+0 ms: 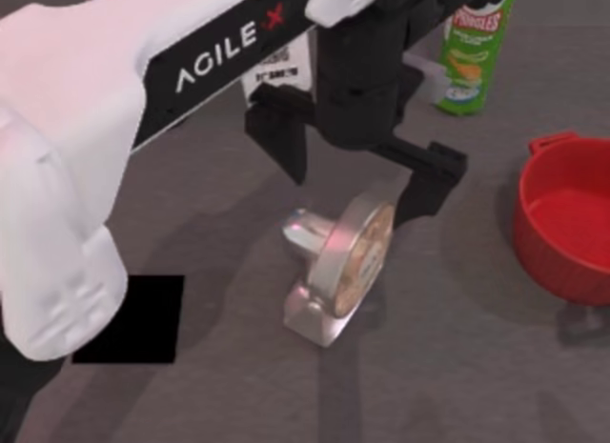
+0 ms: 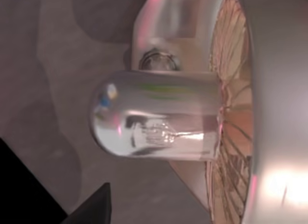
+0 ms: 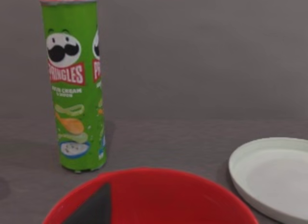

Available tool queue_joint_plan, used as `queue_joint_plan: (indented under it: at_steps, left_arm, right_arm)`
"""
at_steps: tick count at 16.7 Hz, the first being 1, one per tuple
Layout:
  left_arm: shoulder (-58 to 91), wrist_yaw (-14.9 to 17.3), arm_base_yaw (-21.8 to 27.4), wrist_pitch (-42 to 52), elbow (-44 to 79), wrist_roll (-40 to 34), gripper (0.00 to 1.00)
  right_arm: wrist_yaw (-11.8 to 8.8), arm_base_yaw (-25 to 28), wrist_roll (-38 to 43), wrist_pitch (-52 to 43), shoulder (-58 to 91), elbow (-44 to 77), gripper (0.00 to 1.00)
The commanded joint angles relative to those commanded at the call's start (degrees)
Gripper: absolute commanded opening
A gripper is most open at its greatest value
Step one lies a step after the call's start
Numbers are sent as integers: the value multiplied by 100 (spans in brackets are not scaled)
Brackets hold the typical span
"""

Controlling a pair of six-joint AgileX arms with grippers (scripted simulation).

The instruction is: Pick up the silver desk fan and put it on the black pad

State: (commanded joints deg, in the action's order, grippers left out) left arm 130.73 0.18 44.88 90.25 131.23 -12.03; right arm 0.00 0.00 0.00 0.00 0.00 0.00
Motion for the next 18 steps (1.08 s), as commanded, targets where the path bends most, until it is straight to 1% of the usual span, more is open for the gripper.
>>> queue_joint_plan:
  at_steps: [6,10,18]
  left_arm:
    - [-212,-1,7,-960,-1200,-12,100]
    - [-221,-1,8,-1012,-1253,-13,100]
    - [-221,-1,8,-1012,-1253,-13,40]
  right_arm:
    - [0,0,0,0,0,0,100]
    - [0,0,0,0,0,0,100]
    - [0,0,0,0,0,0,100]
